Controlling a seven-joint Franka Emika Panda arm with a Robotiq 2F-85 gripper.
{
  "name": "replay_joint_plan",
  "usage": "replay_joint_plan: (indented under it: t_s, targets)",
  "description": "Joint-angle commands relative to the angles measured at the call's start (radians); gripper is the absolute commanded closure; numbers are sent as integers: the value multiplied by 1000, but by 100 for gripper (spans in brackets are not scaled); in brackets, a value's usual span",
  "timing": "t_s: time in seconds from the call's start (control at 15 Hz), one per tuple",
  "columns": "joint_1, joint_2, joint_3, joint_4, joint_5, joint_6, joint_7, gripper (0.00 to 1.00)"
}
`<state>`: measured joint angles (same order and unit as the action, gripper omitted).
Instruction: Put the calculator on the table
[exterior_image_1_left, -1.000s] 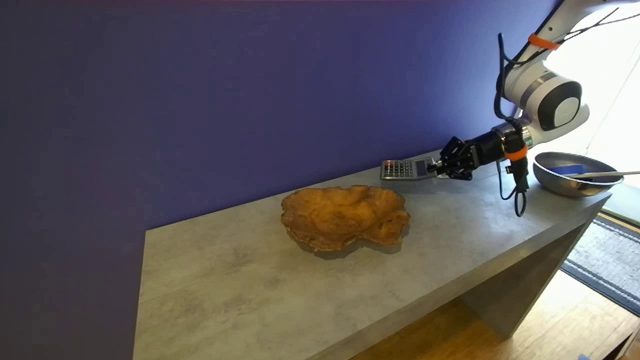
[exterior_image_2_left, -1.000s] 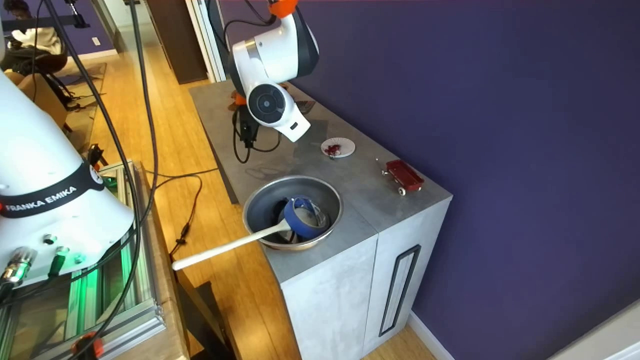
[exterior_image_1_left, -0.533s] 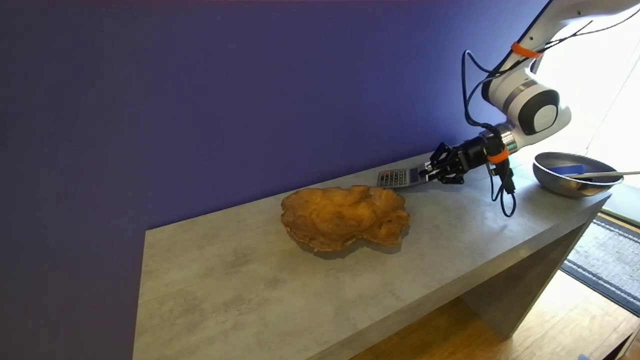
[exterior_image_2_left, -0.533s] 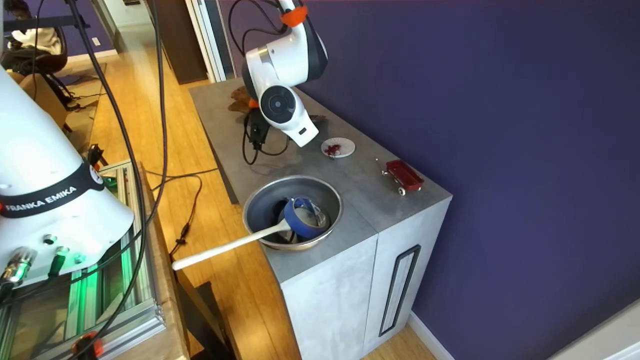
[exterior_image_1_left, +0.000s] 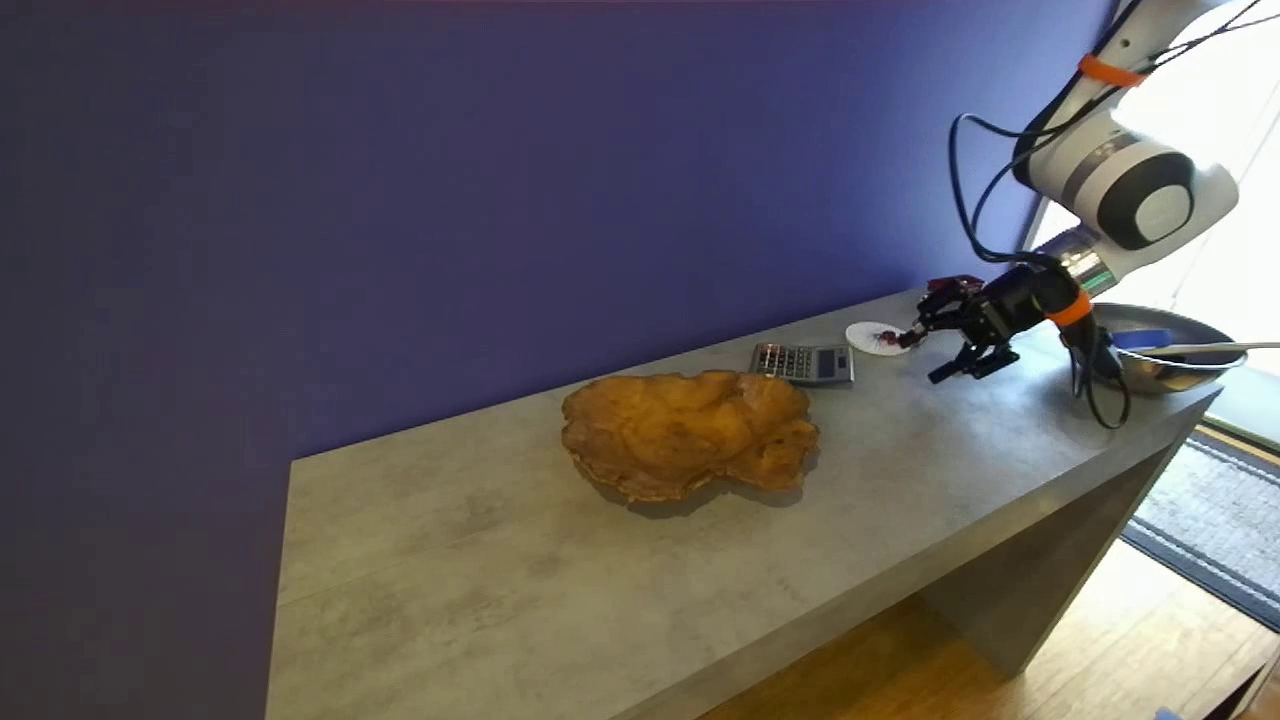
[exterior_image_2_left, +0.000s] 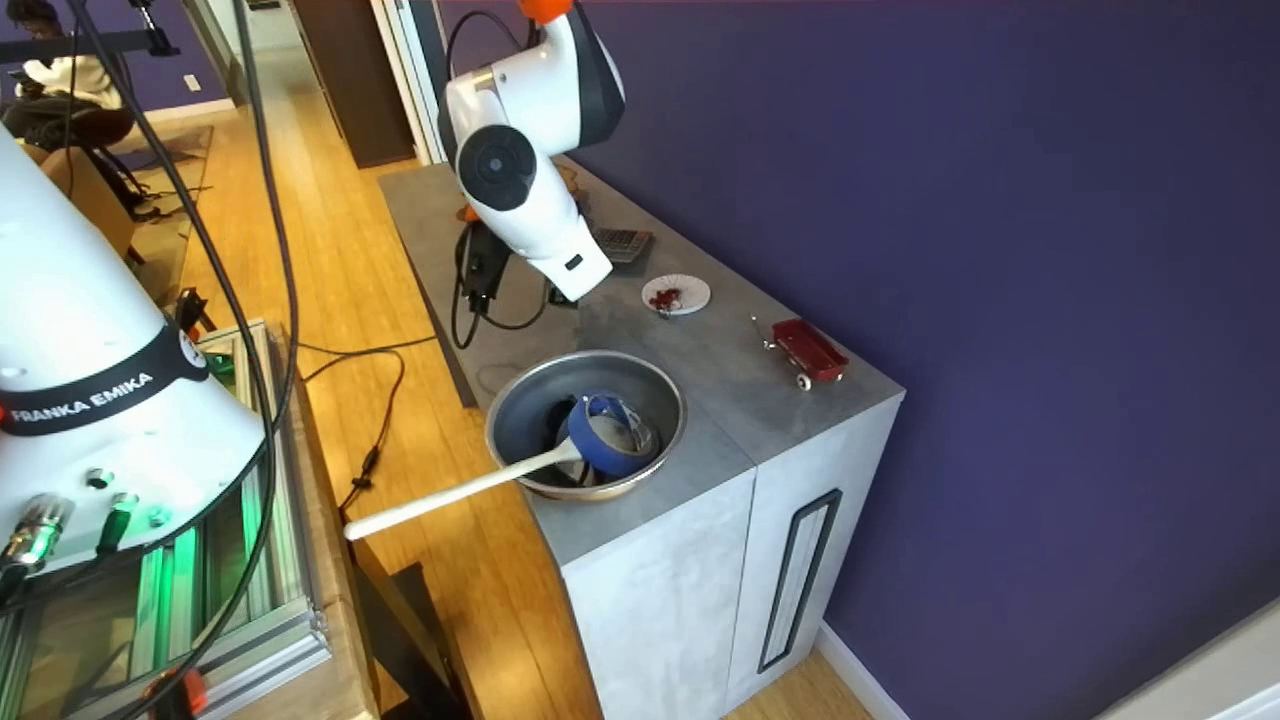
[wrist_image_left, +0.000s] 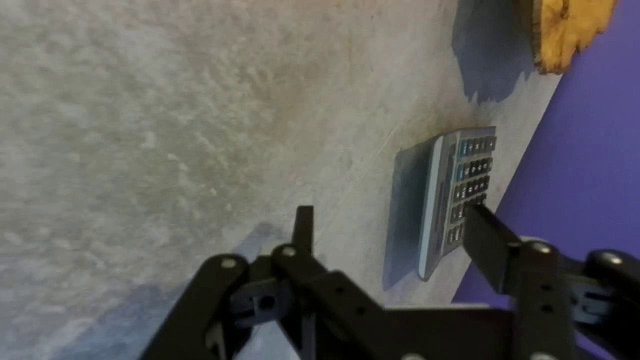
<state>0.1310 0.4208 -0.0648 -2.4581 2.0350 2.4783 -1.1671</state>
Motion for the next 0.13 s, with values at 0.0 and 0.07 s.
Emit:
replay_joint_plan:
  t_s: [0.0,0.07]
  targets:
    - [11,-250,-10,-228,9,-20,-197,0]
    - [-4,-103,-1,-99,-3,-2,-109,10]
